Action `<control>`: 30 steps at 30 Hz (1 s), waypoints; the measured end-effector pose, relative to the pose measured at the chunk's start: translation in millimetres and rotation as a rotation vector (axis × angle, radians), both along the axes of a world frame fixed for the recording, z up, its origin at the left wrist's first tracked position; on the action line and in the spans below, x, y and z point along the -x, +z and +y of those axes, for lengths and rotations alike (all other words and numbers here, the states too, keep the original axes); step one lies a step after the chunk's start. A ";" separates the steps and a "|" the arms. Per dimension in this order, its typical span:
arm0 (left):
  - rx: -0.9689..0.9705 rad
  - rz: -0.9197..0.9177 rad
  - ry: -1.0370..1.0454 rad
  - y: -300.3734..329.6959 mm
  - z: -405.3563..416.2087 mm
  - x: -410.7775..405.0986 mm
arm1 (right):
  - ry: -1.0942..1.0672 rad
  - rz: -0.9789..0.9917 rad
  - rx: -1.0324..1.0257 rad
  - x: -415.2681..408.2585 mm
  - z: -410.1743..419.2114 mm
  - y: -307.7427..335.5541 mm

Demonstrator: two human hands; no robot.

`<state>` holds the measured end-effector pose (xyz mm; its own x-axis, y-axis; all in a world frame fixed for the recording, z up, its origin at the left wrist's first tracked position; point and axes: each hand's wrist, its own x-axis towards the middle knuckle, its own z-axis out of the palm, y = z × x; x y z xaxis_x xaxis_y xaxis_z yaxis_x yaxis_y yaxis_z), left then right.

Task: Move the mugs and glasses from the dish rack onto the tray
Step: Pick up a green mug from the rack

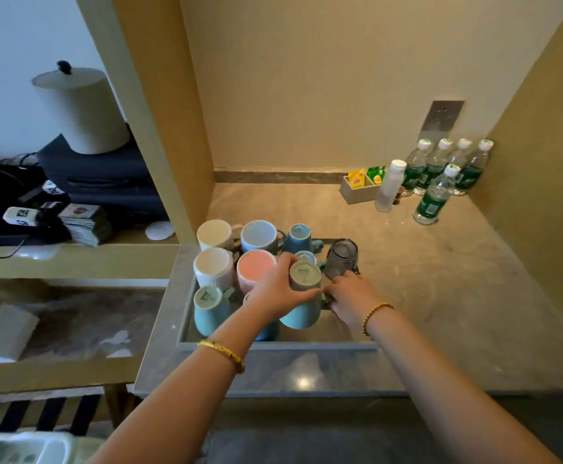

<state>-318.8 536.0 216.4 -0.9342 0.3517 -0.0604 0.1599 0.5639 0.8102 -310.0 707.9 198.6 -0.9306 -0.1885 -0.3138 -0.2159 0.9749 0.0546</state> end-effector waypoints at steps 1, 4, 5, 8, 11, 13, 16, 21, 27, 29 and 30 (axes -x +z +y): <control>0.063 -0.004 -0.042 -5.1 1.7 0.3 | 0.024 -0.020 -0.053 0.6 0.5 -3.1; 0.225 0.047 -0.103 -18.5 7.7 1.3 | 0.092 -0.047 -0.158 5.4 -3.6 -11.2; 0.228 0.060 -0.083 -22.0 9.7 1.3 | 0.106 -0.035 -0.171 7.4 -4.9 -13.7; 0.242 0.076 -0.024 -31.2 11.8 4.1 | 0.143 -0.005 -0.190 13.2 -4.5 -21.0; 0.438 0.104 -0.051 -42.1 8.1 6.2 | 0.184 -0.011 -0.227 18.0 -3.3 -27.6; 0.541 0.128 -0.056 -49.8 6.7 6.3 | 0.205 -0.015 -0.234 21.9 -4.1 -32.6; 0.652 0.153 -0.042 -60.2 8.2 6.7 | 0.201 -0.028 -0.223 27.8 -4.6 -39.5; 0.777 0.151 0.006 -65.4 16.8 6.8 | 0.237 0.032 -0.254 35.6 -9.4 -49.8; 0.838 0.149 0.008 -64.0 27.1 9.2 | 0.206 0.120 -0.227 35.5 -10.2 -48.7; 0.826 0.133 -0.095 -61.3 25.1 14.9 | 0.184 0.209 -0.206 33.1 -4.4 -44.0; 0.810 0.117 -0.169 -58.7 21.9 19.0 | 0.162 0.239 -0.190 31.9 -0.8 -41.2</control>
<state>-337.9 558.0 157.7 -0.8886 0.3772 -0.2611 0.3527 0.9256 0.1371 -341.9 707.1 157.4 -0.9448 -0.2989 -0.1339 -0.3261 0.8967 0.2994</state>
